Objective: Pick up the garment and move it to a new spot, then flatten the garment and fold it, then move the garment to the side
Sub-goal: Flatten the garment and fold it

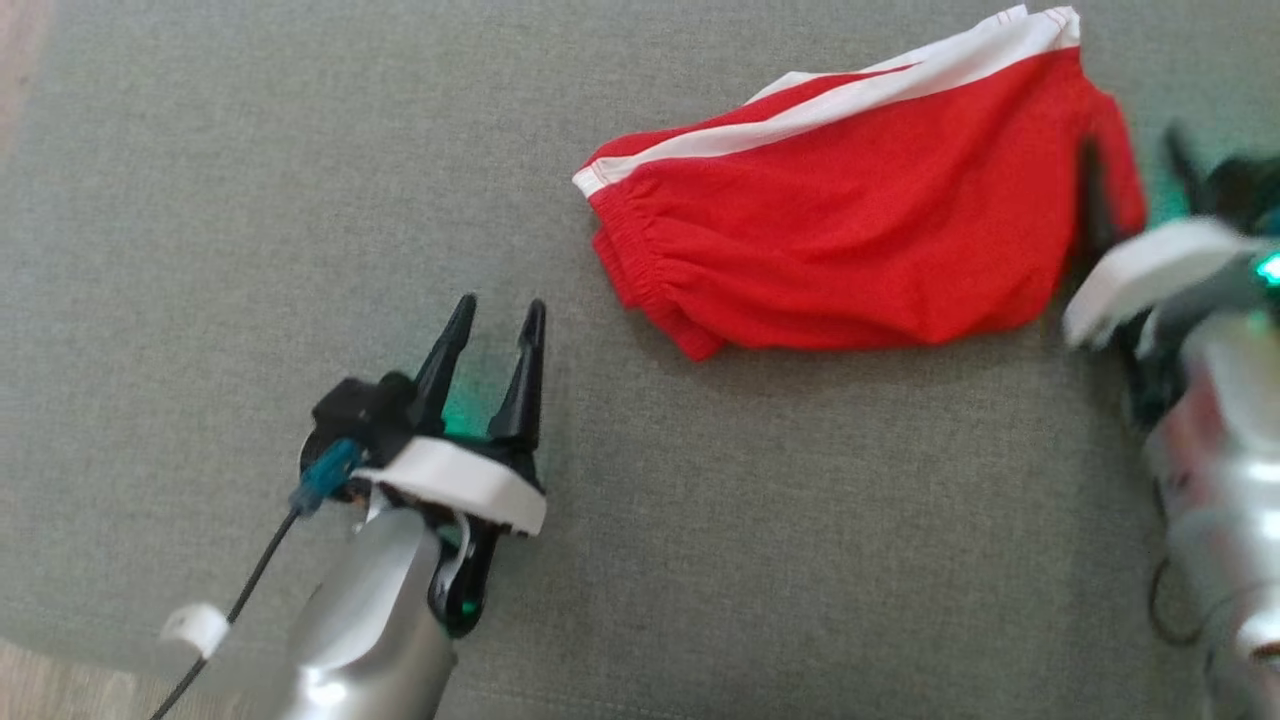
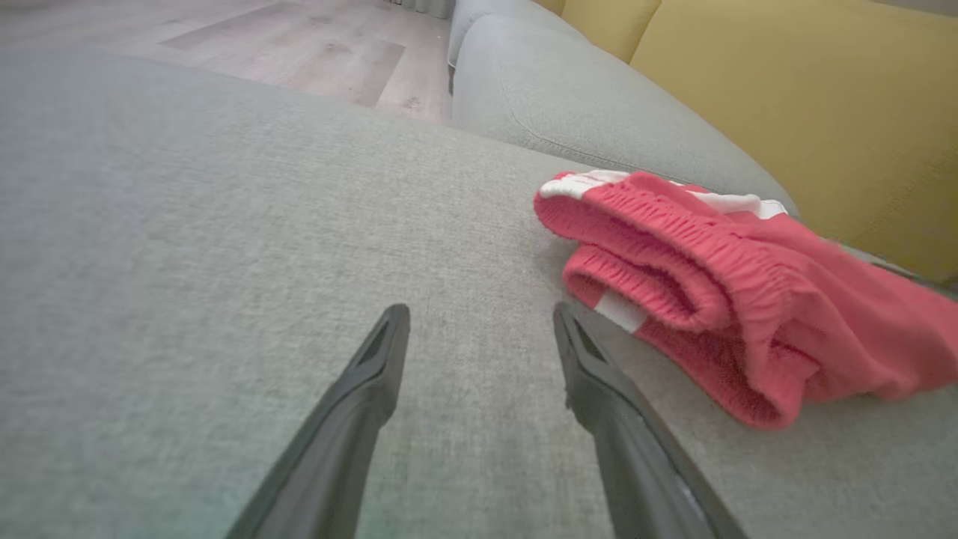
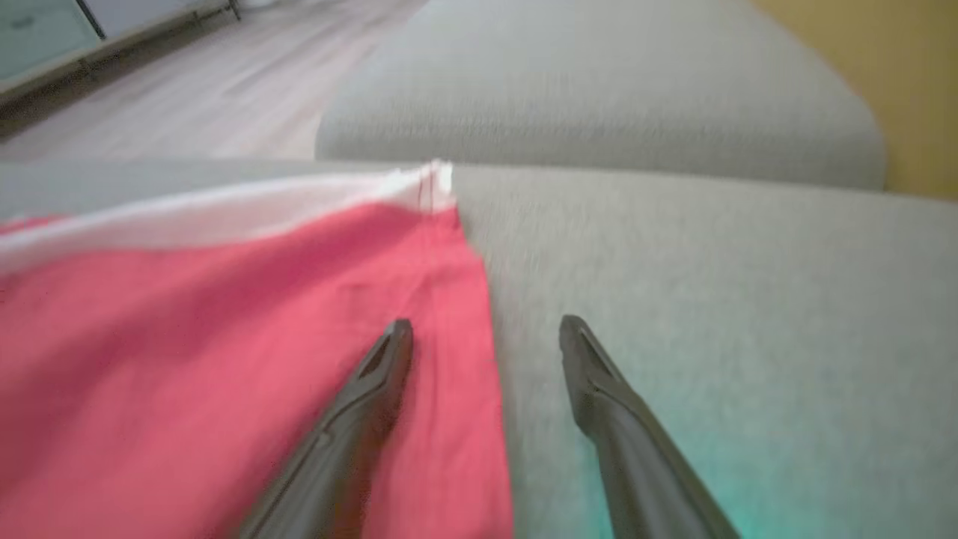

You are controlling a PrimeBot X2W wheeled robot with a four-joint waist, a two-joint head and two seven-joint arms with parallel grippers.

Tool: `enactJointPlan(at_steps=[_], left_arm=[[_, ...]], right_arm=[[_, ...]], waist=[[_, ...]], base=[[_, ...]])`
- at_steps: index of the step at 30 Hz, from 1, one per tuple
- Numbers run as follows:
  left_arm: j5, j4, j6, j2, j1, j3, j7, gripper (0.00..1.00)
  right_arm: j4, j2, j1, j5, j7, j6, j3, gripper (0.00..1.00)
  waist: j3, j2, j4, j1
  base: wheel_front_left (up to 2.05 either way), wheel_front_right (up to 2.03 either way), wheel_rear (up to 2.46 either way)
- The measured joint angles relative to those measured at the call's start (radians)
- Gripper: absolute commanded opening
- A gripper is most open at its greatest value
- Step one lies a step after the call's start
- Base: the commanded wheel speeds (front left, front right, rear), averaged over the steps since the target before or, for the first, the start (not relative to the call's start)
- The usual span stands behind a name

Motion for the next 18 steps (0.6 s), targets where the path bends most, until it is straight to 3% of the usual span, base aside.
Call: enactJointPlan(at_steps=[6,7,8,9,12,18], left_arm=[[0.043,-0.049,0.0,0.0,0.061,0.05,0.0,1.0],[0.044,-0.055,0.0,0.0,0.071,0.059,0.0,1.0],[0.044,-0.06,0.0,0.0,0.08,0.063,0.0,1.0],[0.05,-0.06,0.0,0.0,0.088,0.064,0.0,1.0],[0.067,-0.061,0.0,-0.001,0.106,0.067,0.0,1.0],[0.114,-0.067,0.001,0.0,0.158,0.108,0.0,1.0]], right_arm=[[0.006,0.02,0.034,0.13,0.067,0.0,0.113,1.0],[0.007,0.021,0.035,0.152,0.081,0.0,0.121,0.84],[0.012,0.019,0.037,0.17,0.095,0.0,0.127,0.35],[0.018,0.016,0.039,0.181,0.105,0.0,0.129,0.0],[0.034,0.014,0.05,0.234,0.108,0.0,0.109,0.0],[0.053,0.016,0.146,0.301,0.003,0.0,0.038,0.0]], waist=[[-0.02,0.0,0.006,-0.0001],[-0.024,0.0,0.006,-0.0001],[-0.029,0.0,0.007,-0.0001],[-0.034,0.0,0.008,-0.0001],[-0.053,0.0,0.01,0.0],[-0.119,0.0001,0.002,0.0]], base=[[0.0,0.0,0.0],[0.0,0.0,0.0],[0.0,0.0,0.0],[0.0,0.0,0.0],[0.0,0.0,0.0],[0.0,0.0,0.0]])
